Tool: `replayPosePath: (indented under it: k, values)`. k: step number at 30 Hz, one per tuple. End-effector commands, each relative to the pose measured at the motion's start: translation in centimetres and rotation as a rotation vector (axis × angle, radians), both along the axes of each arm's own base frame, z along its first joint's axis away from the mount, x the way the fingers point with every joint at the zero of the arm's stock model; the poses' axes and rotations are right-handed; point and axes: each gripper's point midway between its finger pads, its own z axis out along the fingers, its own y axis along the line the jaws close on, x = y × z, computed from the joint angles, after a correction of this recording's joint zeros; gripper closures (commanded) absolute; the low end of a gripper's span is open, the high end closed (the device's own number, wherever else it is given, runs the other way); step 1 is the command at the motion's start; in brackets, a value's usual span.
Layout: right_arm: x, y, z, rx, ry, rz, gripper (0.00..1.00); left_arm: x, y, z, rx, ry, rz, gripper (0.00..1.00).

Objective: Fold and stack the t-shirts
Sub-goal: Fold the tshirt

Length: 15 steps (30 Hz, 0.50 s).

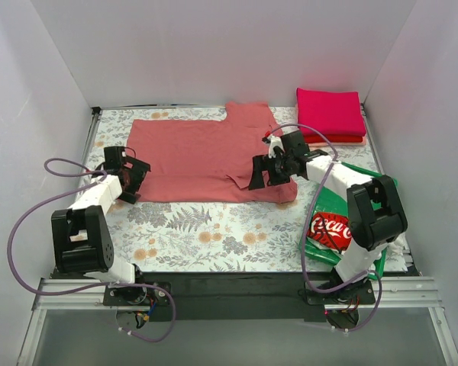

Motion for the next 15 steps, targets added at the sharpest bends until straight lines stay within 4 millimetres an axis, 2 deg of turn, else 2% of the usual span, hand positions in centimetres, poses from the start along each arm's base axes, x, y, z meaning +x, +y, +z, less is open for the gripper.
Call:
replayPosePath:
  k: [1,4,5,7,8,11,15]
  values:
    - [1.0,2.9,1.2,0.107,-0.060,0.043,0.02,-0.2,-1.3,-1.3,-0.025,-0.013,-0.078,0.04]
    - [1.7,3.8,0.0,0.111,-0.050,0.048,0.02,-1.3,-1.9,-3.2,-0.052,0.020,-0.095,0.04]
    - [1.9,3.9,-1.0,0.104,-0.031,0.050,0.02,-1.3,-1.8,-3.5,-0.047,0.018,-0.094,0.04]
    - [2.5,4.5,-1.5,0.110,-0.026,0.053,0.02,-1.7,-1.6,-4.0,-0.039,0.033,-0.090,0.04]
    - [2.4,4.6,-2.7,0.101,0.005,0.049,0.02,-1.7,-1.4,-4.1,-0.026,0.037,-0.087,0.04]
    - [2.7,4.9,-3.8,0.106,0.023,0.038,0.02,-1.9,-0.7,-4.5,0.012,0.054,-0.067,0.03]
    - [3.8,5.8,-3.9,0.126,-0.008,0.028,0.02,-2.2,-0.3,-5.4,0.027,0.088,-0.063,0.03]
